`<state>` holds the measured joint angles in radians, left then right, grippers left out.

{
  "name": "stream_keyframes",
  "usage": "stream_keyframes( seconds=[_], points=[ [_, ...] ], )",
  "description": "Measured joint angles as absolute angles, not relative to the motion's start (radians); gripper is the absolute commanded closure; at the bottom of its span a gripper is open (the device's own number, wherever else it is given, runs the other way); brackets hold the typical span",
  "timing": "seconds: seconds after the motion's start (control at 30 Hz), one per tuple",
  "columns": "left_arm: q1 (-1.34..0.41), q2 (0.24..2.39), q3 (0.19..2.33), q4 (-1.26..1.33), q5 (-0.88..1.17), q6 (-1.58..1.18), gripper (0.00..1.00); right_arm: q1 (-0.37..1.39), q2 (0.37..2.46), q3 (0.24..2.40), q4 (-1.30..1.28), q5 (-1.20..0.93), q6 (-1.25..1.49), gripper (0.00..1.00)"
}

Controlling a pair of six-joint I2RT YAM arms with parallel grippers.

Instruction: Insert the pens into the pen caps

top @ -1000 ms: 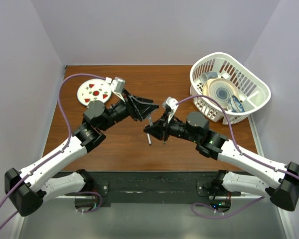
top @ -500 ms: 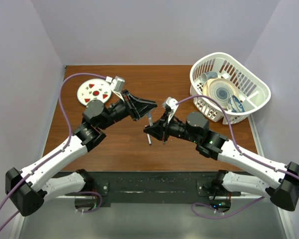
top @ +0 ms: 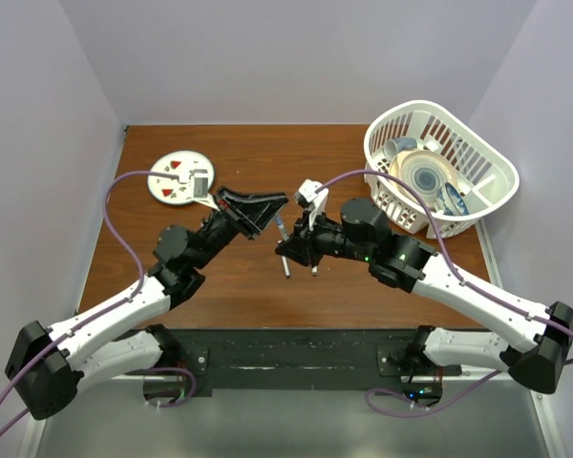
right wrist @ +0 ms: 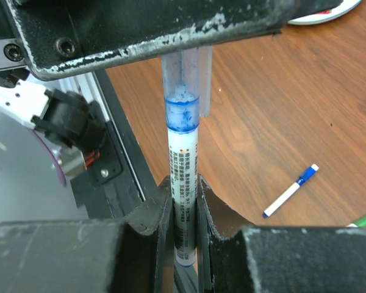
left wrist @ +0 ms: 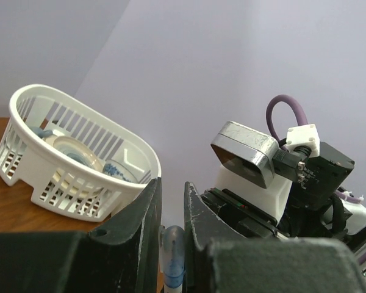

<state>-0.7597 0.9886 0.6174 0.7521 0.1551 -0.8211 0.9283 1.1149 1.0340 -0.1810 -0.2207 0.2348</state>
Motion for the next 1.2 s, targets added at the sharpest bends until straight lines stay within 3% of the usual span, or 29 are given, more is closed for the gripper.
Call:
stream_keyframes(
  seconds=[0.8, 1.2],
  points=[
    [-0.838, 1.188, 0.506, 1.190, -0.014, -0.877, 1.00, 0.803, 1.308, 1.318, -0.594, -0.431, 0.094, 1.00],
    [-0.857, 1.128, 0.486, 1.079, -0.043, -0.869, 1.00, 0.770, 1.322, 1.327, -0.632, -0.458, 0.079, 1.00]
  ],
)
